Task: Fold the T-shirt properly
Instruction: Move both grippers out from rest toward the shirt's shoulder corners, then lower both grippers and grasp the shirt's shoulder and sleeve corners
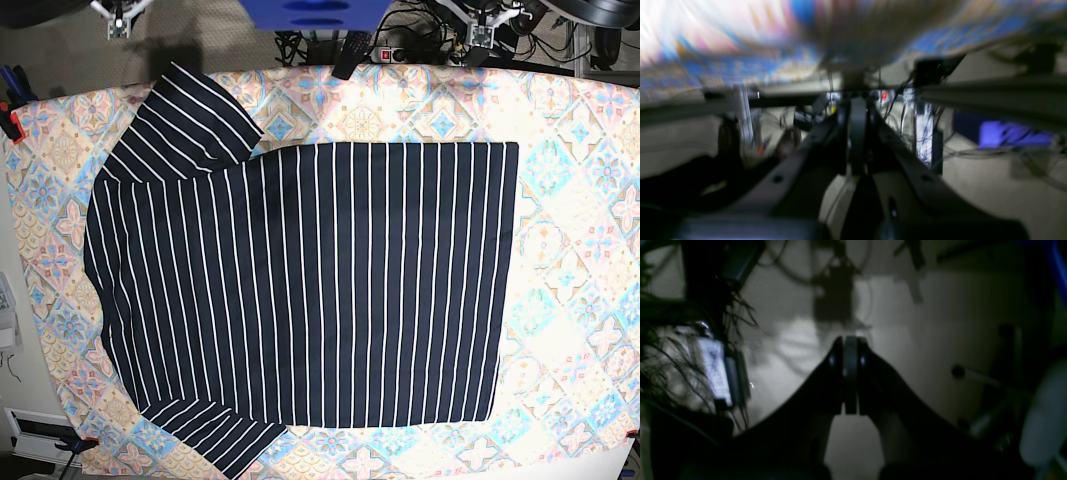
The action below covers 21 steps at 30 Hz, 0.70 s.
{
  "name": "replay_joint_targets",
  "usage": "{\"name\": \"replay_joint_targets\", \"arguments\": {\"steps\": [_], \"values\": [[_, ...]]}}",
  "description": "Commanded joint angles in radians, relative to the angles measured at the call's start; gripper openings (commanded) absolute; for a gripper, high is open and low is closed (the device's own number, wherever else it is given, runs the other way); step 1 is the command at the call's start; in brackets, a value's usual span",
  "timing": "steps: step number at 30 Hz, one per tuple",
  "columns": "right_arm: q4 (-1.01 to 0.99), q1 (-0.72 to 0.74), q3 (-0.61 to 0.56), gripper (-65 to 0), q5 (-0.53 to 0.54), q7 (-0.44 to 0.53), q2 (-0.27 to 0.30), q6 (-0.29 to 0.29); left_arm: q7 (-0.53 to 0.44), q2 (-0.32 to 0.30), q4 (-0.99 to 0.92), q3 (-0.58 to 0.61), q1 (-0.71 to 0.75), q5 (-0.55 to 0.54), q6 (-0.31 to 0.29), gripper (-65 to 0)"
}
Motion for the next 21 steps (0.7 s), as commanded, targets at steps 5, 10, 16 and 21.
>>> {"name": "replay_joint_targets", "arguments": {"steps": [5,10,16,21], "values": [[0.129,-0.038,0.007,-65.0,0.001,-0.013,0.009,-0.007,-0.016,-0.004,0.147,-0.004,0.040,0.002,0.004,-65.0],[0.218,-0.030,0.007,-65.0,0.001,-0.134,0.009,-0.007,-0.016,-0.006,0.192,-0.006,0.032,0.000,0.004,-64.9],[0.293,-0.012,0.007,-65.0,0.001,-0.151,0.009,-0.007,0.004,-0.001,0.190,-0.020,-0.057,-0.046,0.005,-64.8],[0.302,-0.001,0.007,-65.0,0.001,-0.151,0.009,-0.007,0.197,-0.001,0.201,-0.106,-0.158,-0.265,0.005,-64.8]]}}
